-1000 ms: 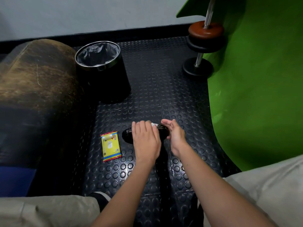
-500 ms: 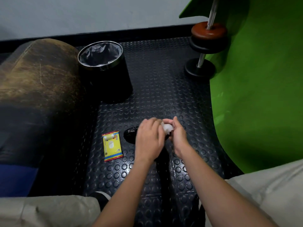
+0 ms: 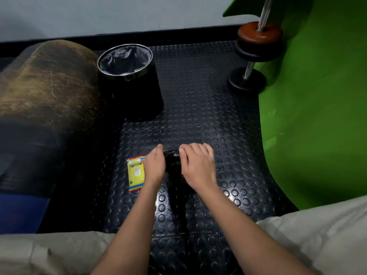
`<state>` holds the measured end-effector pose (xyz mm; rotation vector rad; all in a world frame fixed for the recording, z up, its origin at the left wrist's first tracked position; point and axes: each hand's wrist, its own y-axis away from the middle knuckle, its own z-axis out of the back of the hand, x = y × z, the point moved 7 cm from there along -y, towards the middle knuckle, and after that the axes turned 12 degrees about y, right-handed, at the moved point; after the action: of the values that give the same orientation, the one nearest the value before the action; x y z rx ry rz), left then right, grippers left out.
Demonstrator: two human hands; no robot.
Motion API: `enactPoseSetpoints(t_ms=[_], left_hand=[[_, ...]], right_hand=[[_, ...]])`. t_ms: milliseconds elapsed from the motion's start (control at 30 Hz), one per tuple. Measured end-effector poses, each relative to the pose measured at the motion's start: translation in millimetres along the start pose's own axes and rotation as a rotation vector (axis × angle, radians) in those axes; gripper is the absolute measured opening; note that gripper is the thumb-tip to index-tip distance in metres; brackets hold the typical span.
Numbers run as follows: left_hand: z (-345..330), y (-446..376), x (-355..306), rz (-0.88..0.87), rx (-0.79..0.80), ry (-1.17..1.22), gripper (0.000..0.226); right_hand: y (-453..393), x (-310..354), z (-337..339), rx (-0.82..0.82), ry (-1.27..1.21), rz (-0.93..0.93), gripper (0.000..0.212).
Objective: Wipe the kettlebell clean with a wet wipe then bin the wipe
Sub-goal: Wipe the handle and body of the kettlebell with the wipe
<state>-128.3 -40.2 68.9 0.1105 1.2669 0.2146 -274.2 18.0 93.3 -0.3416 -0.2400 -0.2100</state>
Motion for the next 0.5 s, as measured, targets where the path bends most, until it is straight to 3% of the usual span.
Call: enactPoseSetpoints(t_ms=[133, 233, 333, 400, 500], left_hand=[[-2.8, 2.4, -0.4, -0.034, -0.007, -0.005, 0.044], [-2.1, 3.7, -2.0, -0.039, -0.020, -0.007, 0.045], [-2.9, 3.0, -2.1, -0.054, -0.008, -0.033, 0.046], [-3.1, 2.3, -2.6, -0.064, 0.009, -0.048, 0.045], [-2.6, 1.6, -4.7, -0.083, 0.029, -0.075, 0.045]], right_hand=[[2.9, -26.6, -3.4, 0.005, -0.145, 0.000, 0.039], [7.1, -41.0, -13.2, 0.110, -0.429, -0.259, 0.046], [8.9, -54.0, -23.8, 0.291, -0.765, -0.656, 0.047], [3.9, -57.8, -22.8, 0.408, -0.776, -0.758, 0.054], [-9.1, -54.5, -15.3, 0.482, -0.562, -0.626, 0.058]])
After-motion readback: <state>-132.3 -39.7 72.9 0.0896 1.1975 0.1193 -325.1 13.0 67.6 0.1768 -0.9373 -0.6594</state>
